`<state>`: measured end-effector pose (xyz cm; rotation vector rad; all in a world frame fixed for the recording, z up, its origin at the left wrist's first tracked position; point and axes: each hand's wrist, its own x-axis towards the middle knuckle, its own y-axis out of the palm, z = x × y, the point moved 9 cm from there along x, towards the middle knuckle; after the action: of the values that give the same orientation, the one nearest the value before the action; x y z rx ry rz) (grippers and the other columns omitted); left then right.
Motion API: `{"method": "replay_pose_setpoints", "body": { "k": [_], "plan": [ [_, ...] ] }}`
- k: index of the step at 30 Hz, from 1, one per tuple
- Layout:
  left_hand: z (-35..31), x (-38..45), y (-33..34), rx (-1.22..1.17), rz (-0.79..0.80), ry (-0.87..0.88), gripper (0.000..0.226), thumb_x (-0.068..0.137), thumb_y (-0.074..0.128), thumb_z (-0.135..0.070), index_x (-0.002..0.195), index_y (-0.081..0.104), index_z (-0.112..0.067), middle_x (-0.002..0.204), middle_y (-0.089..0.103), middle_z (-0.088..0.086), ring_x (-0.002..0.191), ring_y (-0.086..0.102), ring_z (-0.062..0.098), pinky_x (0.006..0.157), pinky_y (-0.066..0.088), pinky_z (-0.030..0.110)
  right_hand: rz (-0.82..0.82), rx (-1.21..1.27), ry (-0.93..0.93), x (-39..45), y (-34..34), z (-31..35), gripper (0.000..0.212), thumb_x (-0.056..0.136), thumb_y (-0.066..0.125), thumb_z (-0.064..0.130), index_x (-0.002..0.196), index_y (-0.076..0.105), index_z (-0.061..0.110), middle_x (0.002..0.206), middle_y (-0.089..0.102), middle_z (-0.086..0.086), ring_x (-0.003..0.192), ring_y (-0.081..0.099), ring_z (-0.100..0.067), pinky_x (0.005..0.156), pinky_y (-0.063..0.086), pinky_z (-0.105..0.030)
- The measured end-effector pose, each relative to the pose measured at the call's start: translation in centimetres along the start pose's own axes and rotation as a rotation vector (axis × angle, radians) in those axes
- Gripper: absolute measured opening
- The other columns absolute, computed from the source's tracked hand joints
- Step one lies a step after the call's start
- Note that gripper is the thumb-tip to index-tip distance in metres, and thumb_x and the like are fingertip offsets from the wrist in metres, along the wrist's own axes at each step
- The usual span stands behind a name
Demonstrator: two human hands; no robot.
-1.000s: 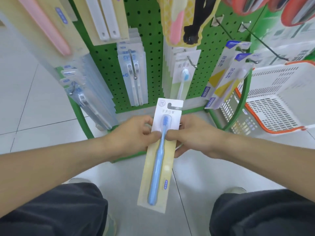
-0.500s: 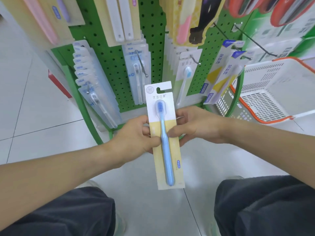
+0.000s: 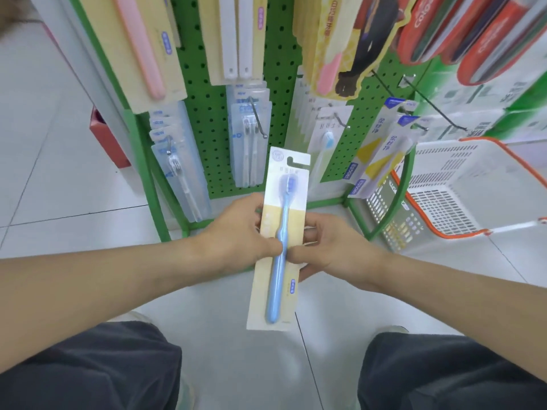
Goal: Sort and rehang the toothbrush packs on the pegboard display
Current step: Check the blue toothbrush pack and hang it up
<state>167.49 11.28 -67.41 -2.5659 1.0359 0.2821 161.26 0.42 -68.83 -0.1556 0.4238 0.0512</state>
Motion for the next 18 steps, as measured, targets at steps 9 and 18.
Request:
{"method": "replay_pose_setpoints", "body": {
  "k": [9,18],
  "plan": [
    [1.4,-0.7,-0.1,0.130,0.123,-0.059,0.039,0.091,0.065,0.002,0.122,0.058,-0.020,0.102,0.077,0.008,0.083,0.076,0.023,0.073,0.063,0.040,-0.073,0.039,-0.040,1.7,-2.0,1.8,0.032,0.086,0.065,-0.011,0.114,0.069,0.005,0.101,0.077,-0.017,0.086,0.075,-0.030,0.069,0.064,-0.041],
    [2.3,-0.8,2.1,0.054,0.154,-0.052,0.062,0.083,0.065,0.012,0.127,0.054,-0.030,0.106,0.073,0.006,0.090,0.075,0.015,0.063,0.060,0.031,-0.001,-0.019,0.025,1.3,-1.7,0.6,0.037,0.085,0.064,-0.016,0.114,0.068,0.006,0.100,0.077,-0.018,0.091,0.076,-0.034,0.073,0.064,-0.046]
  ]
}}
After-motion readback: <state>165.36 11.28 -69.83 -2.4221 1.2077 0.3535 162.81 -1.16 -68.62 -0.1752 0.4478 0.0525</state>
